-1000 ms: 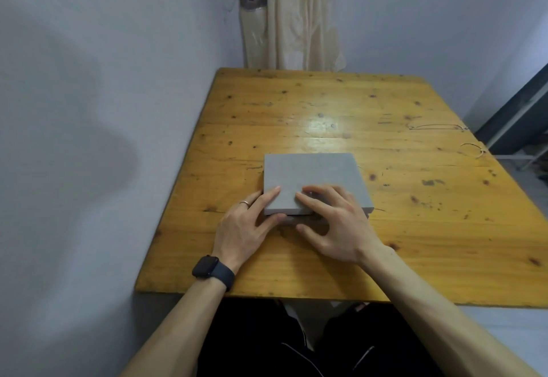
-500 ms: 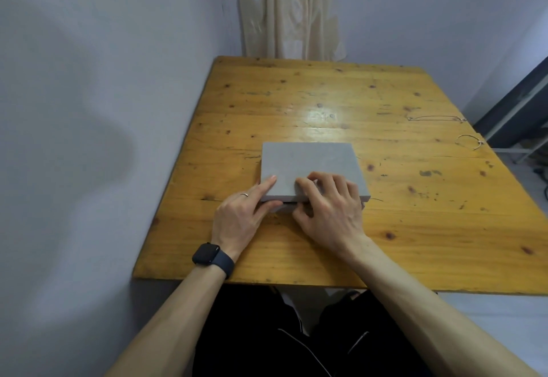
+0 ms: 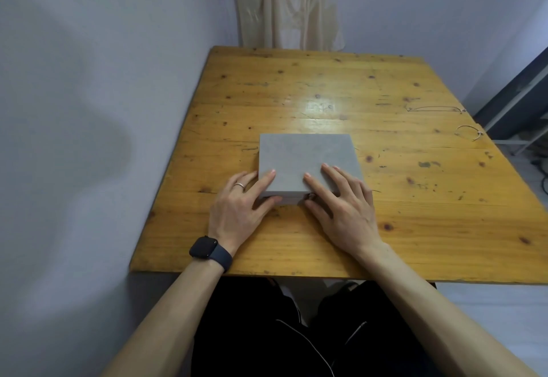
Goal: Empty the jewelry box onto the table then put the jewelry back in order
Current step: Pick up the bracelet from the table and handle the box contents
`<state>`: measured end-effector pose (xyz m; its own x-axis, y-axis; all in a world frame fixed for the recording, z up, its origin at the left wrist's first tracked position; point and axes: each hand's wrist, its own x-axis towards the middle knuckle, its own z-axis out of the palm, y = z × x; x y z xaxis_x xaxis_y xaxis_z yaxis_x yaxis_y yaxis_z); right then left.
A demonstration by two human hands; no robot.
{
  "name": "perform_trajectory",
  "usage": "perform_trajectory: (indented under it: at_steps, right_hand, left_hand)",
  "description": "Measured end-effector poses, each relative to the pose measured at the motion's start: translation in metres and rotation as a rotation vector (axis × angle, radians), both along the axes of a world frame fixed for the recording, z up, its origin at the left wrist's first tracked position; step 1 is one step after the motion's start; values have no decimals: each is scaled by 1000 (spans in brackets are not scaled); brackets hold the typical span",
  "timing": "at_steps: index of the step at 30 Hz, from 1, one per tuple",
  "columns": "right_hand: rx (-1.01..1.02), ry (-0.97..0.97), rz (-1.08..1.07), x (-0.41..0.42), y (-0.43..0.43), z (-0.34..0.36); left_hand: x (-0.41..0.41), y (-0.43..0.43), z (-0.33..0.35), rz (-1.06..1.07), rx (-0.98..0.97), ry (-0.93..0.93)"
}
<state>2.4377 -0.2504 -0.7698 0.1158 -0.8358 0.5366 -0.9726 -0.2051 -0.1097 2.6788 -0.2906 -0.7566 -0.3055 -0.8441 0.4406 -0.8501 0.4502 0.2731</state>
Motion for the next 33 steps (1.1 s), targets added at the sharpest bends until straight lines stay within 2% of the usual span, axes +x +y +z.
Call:
perform_trajectory:
  at_steps: [5,13,15,18,24,28,30,33]
  right_hand:
    - [-14,-51,29,1,1,-1]
    - [33,-334,-29,11,0,9]
    - [61,-285,18,5,2,8]
    - [57,-112,62,-4,4,2]
    - [16,-117,32,-2,-3,-2]
    - [34,-99,25,-1,-6,-3]
    - [51,-89,23,-1,-4,-3]
    - [52,-98,28,-2,-4,-3]
  left_hand:
    - [2,-2,0,18,7,-22]
    - [3,-1,-1,-27,-43,-58]
    - [3,-1,0,-42,-28,-48]
    - [1,-1,1,-55,-16,-37]
    - [0,0,4,-25,13,20]
    - [0,-5,5,93,208,-29]
    - [0,-7,9,187,352,-130]
    - [2,-8,10,201,438,-253]
